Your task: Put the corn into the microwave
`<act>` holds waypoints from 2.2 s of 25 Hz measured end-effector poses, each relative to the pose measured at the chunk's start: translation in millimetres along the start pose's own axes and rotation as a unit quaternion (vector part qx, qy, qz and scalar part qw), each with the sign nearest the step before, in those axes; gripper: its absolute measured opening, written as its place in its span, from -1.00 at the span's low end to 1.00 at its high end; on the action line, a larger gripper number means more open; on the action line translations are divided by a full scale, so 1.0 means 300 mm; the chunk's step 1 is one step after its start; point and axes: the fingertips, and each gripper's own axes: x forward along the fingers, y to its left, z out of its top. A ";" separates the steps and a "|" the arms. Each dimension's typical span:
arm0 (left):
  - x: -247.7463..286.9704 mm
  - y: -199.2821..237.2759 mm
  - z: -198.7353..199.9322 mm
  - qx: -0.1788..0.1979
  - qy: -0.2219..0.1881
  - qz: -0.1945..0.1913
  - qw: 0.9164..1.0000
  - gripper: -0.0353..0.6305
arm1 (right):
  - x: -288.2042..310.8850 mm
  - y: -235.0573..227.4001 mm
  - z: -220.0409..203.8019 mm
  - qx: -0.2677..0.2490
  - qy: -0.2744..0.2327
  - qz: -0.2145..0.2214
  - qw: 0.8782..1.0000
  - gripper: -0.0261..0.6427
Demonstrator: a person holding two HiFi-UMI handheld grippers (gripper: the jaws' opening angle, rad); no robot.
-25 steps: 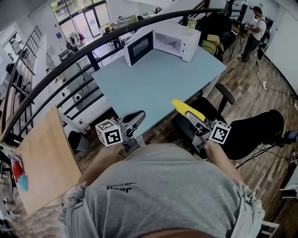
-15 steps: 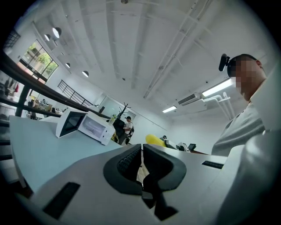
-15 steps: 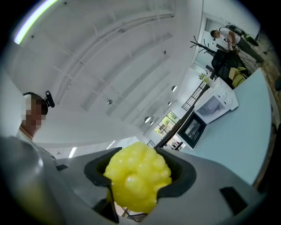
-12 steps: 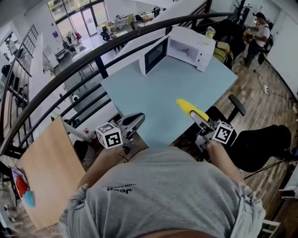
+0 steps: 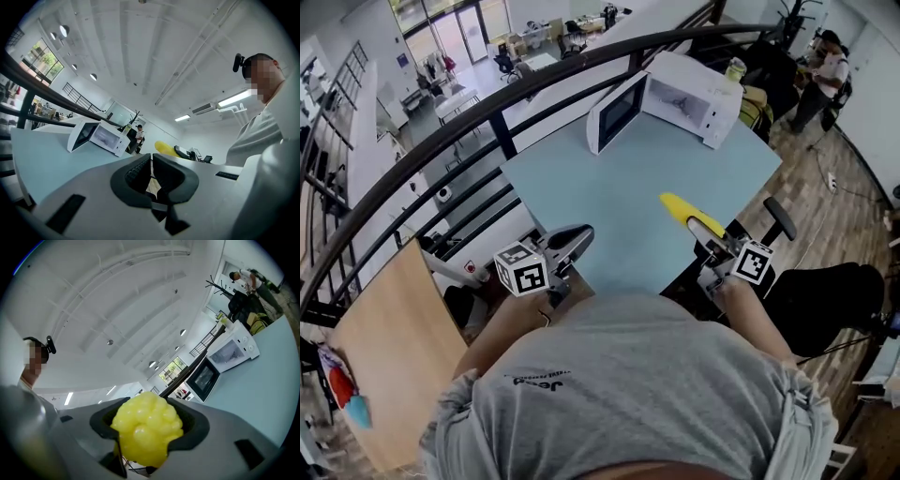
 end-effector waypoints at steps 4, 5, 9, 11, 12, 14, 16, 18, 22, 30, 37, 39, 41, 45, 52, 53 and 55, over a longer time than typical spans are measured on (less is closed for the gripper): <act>0.059 0.040 0.024 0.004 0.007 0.006 1.000 -0.80 | 0.006 -0.080 0.041 0.005 -0.007 -0.008 1.000 -0.16; 0.090 0.051 0.035 0.007 0.010 0.006 1.000 -0.80 | 0.009 -0.109 0.062 0.005 -0.008 -0.009 1.000 -0.16; 0.234 0.092 0.080 0.013 0.019 0.008 1.000 -0.80 | 0.014 -0.241 0.148 0.016 -0.015 -0.006 1.000 -0.16; 0.304 0.129 0.101 0.022 0.026 0.018 0.999 -0.80 | 0.023 -0.331 0.188 0.025 -0.019 -0.004 0.999 -0.16; 0.343 0.155 0.111 0.025 0.029 0.025 0.999 -0.80 | 0.030 -0.387 0.208 0.030 -0.020 -0.004 0.999 -0.16; 0.435 0.213 0.126 0.024 0.033 0.039 0.998 -0.80 | 0.047 -0.513 0.254 0.037 -0.019 -0.004 0.999 -0.16; 0.533 0.278 0.138 0.022 0.035 0.050 0.998 -0.80 | 0.078 -0.643 0.305 0.039 -0.017 -0.002 0.999 -0.16; 0.639 0.361 0.146 0.023 0.040 0.060 0.997 -0.80 | 0.137 -0.776 0.364 0.028 -0.018 0.006 0.999 -0.16; 0.855 0.538 0.146 0.021 0.059 0.078 0.995 -0.80 | 0.250 -1.056 0.451 0.012 -0.026 0.003 1.000 -0.16; 1.105 0.797 0.116 0.022 0.087 0.077 0.993 -0.80 | 0.454 -1.442 0.424 -0.034 -0.005 -0.060 0.998 -0.16; 1.242 1.024 0.100 0.032 0.103 0.078 0.991 -0.80 | 0.648 -1.690 0.458 -0.109 0.009 -0.121 0.987 -0.16; 1.279 1.075 0.098 0.033 0.105 0.075 0.991 -0.80 | 0.691 -1.747 0.476 -0.130 0.014 -0.137 0.982 -0.16; 1.313 1.118 0.096 0.036 0.107 0.071 0.991 -0.80 | 0.734 -1.800 0.495 -0.151 0.019 -0.153 0.976 -0.16; 1.360 1.183 0.077 0.040 0.116 0.059 0.991 -0.80 | 0.809 -1.896 0.515 -0.171 0.021 -0.184 0.968 -0.16; 1.414 1.268 0.010 0.049 0.134 0.046 0.989 -0.80 | 0.900 -2.065 0.540 -0.200 0.029 -0.233 0.951 -0.16; 1.415 1.283 0.005 0.049 0.136 0.048 0.988 -0.80 | 0.914 -2.085 0.547 -0.202 0.028 -0.240 0.949 -0.16; 1.425 1.315 -0.005 0.048 0.137 0.052 0.988 -0.80 | 0.936 -2.125 0.568 -0.206 0.026 -0.255 0.945 -0.16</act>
